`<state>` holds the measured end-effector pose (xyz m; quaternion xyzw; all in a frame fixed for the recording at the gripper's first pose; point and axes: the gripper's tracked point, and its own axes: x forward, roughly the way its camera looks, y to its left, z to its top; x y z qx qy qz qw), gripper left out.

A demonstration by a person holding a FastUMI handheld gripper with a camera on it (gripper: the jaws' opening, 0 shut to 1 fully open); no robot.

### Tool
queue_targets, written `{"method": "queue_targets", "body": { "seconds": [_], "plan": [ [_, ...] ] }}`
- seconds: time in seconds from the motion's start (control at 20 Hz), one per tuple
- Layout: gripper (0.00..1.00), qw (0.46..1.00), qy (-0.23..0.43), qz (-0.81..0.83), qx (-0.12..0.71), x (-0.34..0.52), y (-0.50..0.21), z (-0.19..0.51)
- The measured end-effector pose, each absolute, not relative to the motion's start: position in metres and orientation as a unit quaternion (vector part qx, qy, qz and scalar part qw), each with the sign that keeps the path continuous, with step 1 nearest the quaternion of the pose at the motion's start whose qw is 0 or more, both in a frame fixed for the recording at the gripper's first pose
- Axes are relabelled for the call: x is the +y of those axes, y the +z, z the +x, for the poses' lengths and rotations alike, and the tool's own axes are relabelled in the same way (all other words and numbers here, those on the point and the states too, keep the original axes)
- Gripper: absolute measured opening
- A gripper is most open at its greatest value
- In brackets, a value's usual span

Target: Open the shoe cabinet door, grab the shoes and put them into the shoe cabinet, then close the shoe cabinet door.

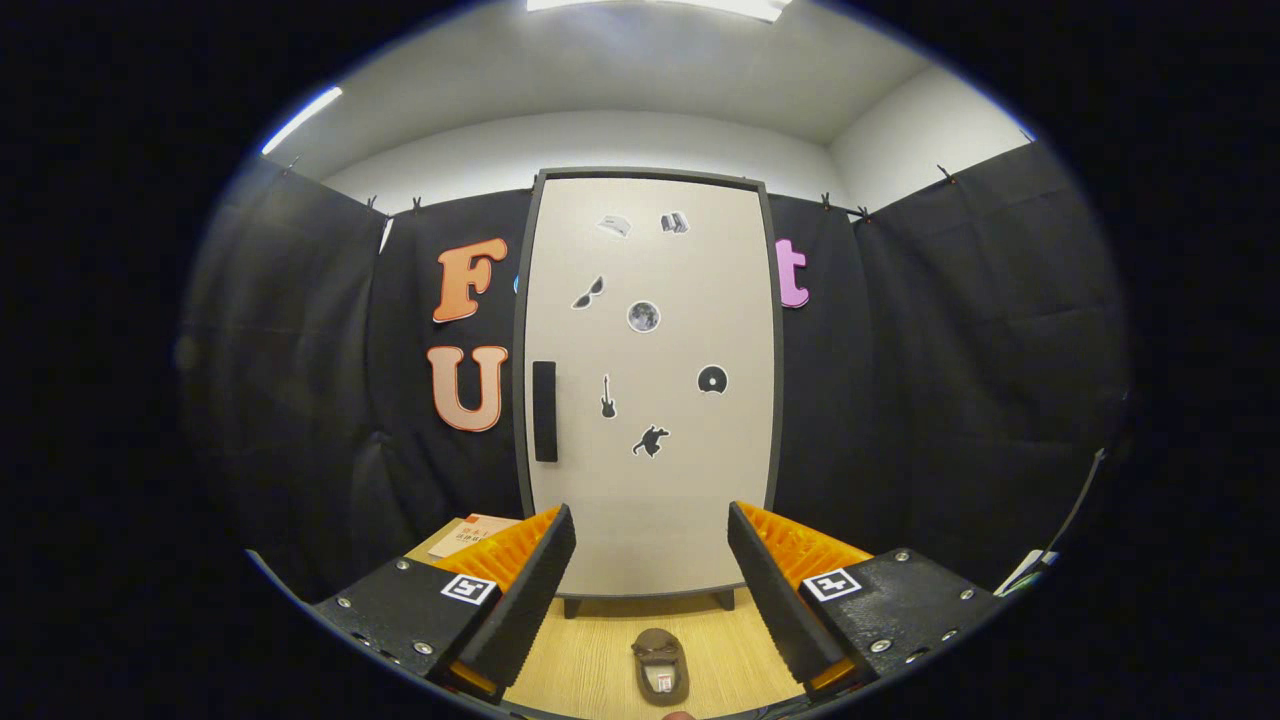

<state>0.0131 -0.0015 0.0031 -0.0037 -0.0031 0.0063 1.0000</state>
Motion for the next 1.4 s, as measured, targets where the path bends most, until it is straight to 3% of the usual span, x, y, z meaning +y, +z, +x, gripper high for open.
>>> {"method": "queue_targets", "body": {
  "seconds": [0.75, 1.4],
  "plan": [
    [0.96, 0.996, 0.085, -0.011, -0.005, 0.091, 0.014, 0.12],
    [0.96, 0.995, 0.094, -0.015, -0.009, 0.145, 0.016, 0.24]
  ]
}}
